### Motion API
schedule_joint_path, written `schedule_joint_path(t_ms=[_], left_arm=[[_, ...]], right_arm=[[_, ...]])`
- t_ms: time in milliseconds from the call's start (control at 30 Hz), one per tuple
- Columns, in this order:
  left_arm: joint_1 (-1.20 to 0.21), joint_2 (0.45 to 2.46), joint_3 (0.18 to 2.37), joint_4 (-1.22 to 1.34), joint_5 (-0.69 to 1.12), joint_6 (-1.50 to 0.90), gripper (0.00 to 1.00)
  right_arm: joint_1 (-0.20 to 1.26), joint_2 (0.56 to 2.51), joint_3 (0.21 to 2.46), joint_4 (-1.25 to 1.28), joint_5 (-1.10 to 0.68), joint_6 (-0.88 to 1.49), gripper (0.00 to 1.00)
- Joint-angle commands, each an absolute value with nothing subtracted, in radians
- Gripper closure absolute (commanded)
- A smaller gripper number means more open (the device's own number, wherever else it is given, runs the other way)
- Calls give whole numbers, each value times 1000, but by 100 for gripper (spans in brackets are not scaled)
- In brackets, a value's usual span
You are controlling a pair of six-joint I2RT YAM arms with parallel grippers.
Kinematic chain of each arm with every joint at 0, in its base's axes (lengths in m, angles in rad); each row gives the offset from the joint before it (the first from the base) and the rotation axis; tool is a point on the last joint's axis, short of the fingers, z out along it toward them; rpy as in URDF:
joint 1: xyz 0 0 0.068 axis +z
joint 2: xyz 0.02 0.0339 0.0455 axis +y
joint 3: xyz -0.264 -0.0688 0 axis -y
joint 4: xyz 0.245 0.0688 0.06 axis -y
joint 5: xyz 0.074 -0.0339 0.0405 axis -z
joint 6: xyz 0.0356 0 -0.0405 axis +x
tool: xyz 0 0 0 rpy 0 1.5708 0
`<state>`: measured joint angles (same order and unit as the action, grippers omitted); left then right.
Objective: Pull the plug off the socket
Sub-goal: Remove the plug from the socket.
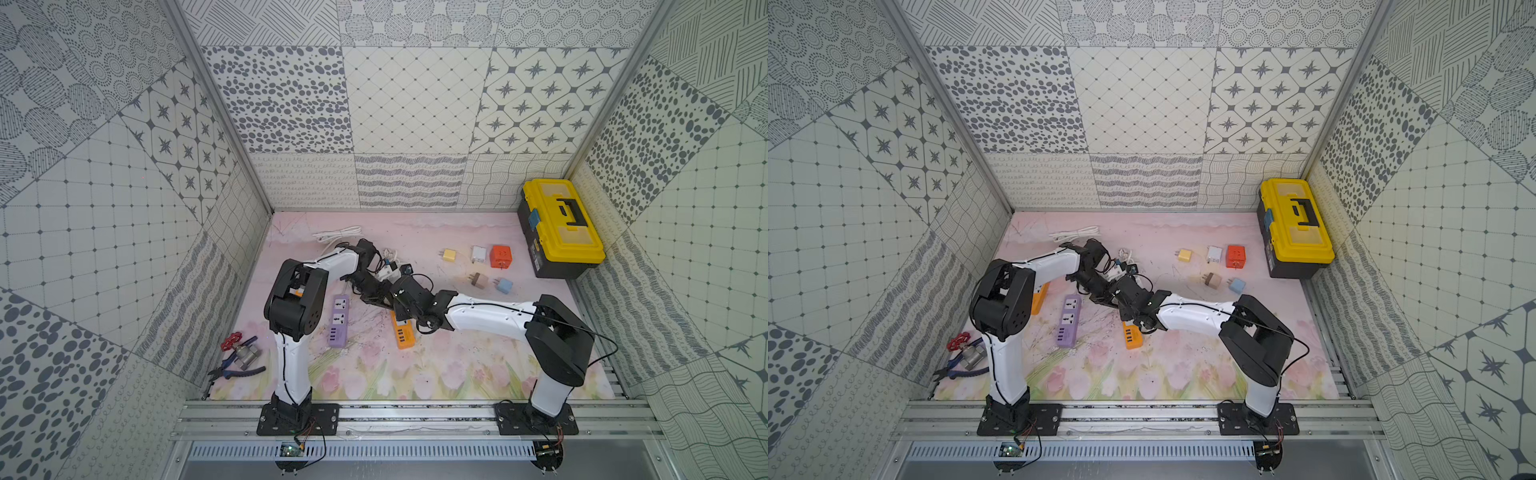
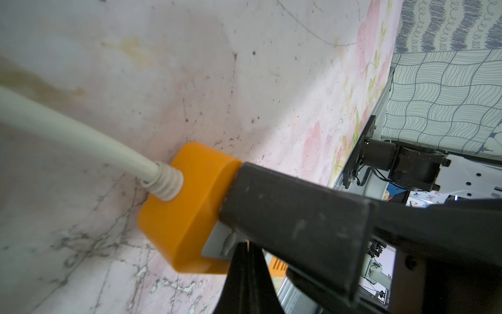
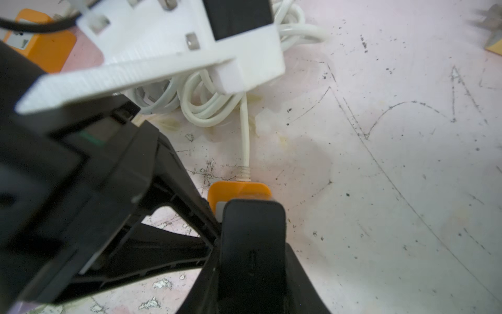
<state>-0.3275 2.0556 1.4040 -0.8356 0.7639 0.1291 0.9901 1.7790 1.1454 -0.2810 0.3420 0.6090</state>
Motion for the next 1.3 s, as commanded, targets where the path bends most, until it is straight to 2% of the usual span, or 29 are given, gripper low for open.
schedule_joint_path(t_ms=[0,200,300,567,667,1067,1167,1267], left_arm=[[-321,2086,1431,-851,691,108,100],[-323,2102,1449,-862,667,98,100],[-322,2098,1442,-856,665,98,100],[-323,2099,1441,-854,667,101,100],[-323,2098,1443,-855,667,101,100],[-323,2098,1442,-856,667,103,100],[-323,2098,1442,-855,665,103,100],[-322,2097,1442,-854,666,103,100]], right_arm=[[1032,1754,1169,-204,401,577,94],[1092,1796,1236,-245,517,474,94],[1093,1805,1248,-252,512,475,94],[993,1704,1144,-135,301,624,94],[990,1680,1138,-124,288,622,94],[1125,1825,1287,-250,552,412,95],[1117,1814,1273,-225,528,426,96],[1065,1754,1205,-148,382,517,96]])
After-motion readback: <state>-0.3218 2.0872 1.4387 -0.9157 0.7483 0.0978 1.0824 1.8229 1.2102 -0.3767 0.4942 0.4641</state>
